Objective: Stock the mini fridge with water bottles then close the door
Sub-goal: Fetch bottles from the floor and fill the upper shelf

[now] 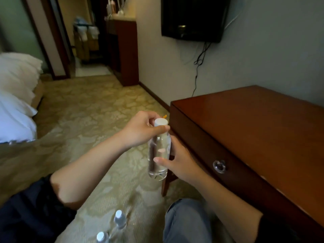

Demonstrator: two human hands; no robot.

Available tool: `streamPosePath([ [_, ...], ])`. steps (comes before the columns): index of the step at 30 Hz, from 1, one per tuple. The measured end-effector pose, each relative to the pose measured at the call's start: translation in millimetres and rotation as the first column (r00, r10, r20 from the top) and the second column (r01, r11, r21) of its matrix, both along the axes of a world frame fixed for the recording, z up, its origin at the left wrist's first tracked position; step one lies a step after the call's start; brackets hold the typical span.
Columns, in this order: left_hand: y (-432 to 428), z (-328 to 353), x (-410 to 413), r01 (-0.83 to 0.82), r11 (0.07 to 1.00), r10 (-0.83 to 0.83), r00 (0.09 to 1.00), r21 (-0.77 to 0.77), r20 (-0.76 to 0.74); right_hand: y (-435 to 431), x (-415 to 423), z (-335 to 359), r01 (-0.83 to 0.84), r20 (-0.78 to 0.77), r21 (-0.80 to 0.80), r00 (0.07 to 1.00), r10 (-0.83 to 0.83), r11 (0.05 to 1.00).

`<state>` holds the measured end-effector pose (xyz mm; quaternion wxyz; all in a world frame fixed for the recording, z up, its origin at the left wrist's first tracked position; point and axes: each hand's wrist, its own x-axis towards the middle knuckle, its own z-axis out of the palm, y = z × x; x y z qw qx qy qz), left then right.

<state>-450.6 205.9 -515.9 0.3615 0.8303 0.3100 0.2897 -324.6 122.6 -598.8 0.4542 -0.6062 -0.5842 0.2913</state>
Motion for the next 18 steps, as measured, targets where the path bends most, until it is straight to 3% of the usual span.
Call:
streamPosePath([
  [7, -56, 81, 46, 0.074, 0.991, -0.097, 0.972, 0.113, 0.215, -60, 33, 81, 0.168, -0.027, 0.227, 0.986, -0.167, 0.959],
  [10, -80, 97, 70, 0.171, 0.985, -0.175, 0.934, 0.039, 0.312, -86, 53, 103, 0.233, -0.016, 0.271, 0.971, -0.238, 0.934],
  [18, -137, 105, 132, 0.475, 0.875, -0.412, 0.832, -0.094, 0.371, -167, 107, 147, 0.410, 0.032, 0.356, 0.893, -0.449, 0.840],
])
